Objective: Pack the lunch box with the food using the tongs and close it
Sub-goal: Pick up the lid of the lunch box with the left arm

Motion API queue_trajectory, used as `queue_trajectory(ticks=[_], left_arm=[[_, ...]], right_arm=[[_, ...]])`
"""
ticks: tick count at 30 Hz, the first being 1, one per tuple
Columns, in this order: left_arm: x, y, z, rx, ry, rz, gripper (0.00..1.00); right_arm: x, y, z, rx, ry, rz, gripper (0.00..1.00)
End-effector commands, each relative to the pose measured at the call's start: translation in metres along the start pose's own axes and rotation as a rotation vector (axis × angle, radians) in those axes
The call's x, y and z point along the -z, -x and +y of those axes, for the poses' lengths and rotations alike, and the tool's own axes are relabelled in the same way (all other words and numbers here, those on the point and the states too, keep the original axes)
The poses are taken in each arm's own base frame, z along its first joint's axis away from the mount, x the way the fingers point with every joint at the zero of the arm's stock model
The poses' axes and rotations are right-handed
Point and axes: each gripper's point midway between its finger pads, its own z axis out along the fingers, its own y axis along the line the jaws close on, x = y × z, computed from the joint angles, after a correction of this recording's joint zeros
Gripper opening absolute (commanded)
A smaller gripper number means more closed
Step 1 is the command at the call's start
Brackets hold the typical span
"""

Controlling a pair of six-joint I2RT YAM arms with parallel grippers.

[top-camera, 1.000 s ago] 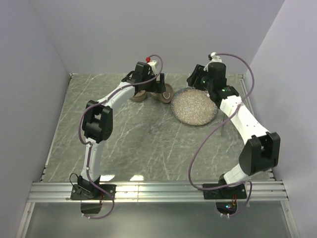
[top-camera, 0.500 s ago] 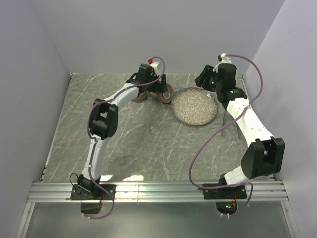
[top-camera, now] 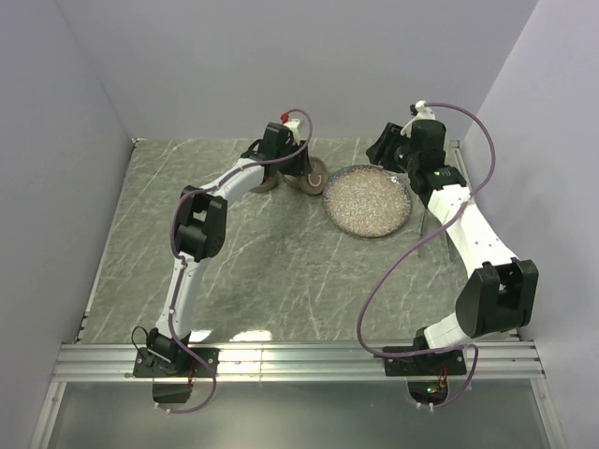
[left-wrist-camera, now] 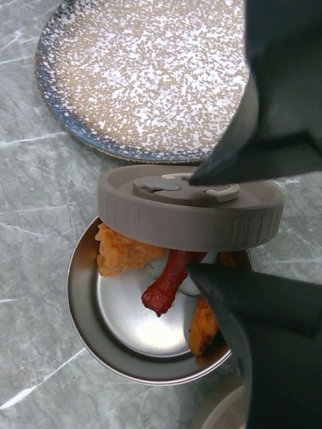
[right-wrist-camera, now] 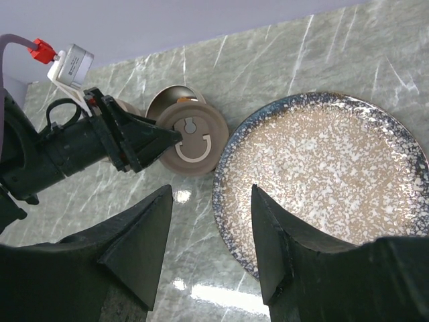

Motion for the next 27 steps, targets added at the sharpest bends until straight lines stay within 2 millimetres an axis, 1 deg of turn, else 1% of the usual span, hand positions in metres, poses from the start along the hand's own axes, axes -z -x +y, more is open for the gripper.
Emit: queue_trajectory(ticks=[1,3,4,7,11,12,14,15,16,17,18,19,20,22,23,24,25,26,27], left_arm=[[0.002,0.029,-0.012,-0.015,-0.025,-0.079,0.48],[0.002,0.030,-0.012,-0.014,-0.023,-0.081,0.37],[0.002,0.030,-0.012,-0.012,-0.022,-0.081,0.26],[0.003,0.031,-0.013,-0.009,-0.026,-0.083,0.15],[0.006,0.036,-0.017,0.006,-0.044,-0.092,0.08],[0.009,0.040,-0.020,0.013,-0.049,-0.100,0.07],[0.015,0.048,-0.018,0.042,-0.040,-0.118,0.04],[0.022,0.057,-0.020,0.054,-0.042,-0.134,0.04],[0.027,0.063,-0.015,0.073,-0.036,-0.147,0.04],[0.031,0.067,-0.017,0.112,-0.048,-0.152,0.03],[0.039,0.077,-0.018,0.131,-0.058,-0.170,0.03],[0.045,0.082,-0.013,0.157,-0.056,-0.176,0.02],[0.052,0.088,-0.016,0.201,-0.068,-0.181,0.02],[0.062,0.092,-0.008,0.263,-0.062,-0.175,0.02],[0.066,0.092,-0.009,0.326,-0.078,-0.162,0.02],[0.072,0.096,-0.012,0.357,-0.097,-0.163,0.01],[0.078,0.099,-0.007,0.394,-0.111,-0.160,0.01],[0.079,0.097,-0.008,0.449,-0.130,-0.150,0.01],[0.086,0.100,-0.014,0.462,-0.161,-0.143,0.01]], right_arm=[[0.012,0.021,0.010,0.019,0.032,-0.068,0.57],[0.012,0.020,0.010,0.018,0.031,-0.066,0.57],[0.012,0.020,0.010,0.018,0.031,-0.066,0.57],[0.011,0.019,0.011,0.017,0.033,-0.064,0.57],[0.008,0.018,0.009,0.024,0.030,-0.057,0.57],[0.008,0.018,0.009,0.027,0.032,-0.058,0.57],[0.006,0.017,0.008,0.046,0.029,-0.052,0.57],[0.003,0.015,0.006,0.057,0.026,-0.047,0.57],[0.001,0.015,0.008,0.074,0.033,-0.045,0.57],[-0.001,0.014,0.008,0.101,0.040,-0.040,0.57],[-0.006,0.009,0.007,0.109,0.040,-0.020,0.57],[-0.007,0.009,0.009,0.112,0.042,-0.014,0.57],[-0.008,0.006,0.015,0.119,0.064,-0.005,0.57],[-0.011,0.003,0.026,0.176,0.089,0.003,0.57],[-0.012,-0.005,0.041,0.220,0.113,0.017,0.57],[-0.013,-0.010,0.047,0.261,0.126,0.027,0.57],[-0.014,-0.012,0.054,0.324,0.141,0.027,0.57],[-0.015,-0.016,0.062,0.353,0.155,0.029,0.57],[-0.016,-0.025,0.073,0.379,0.180,0.041,0.57]])
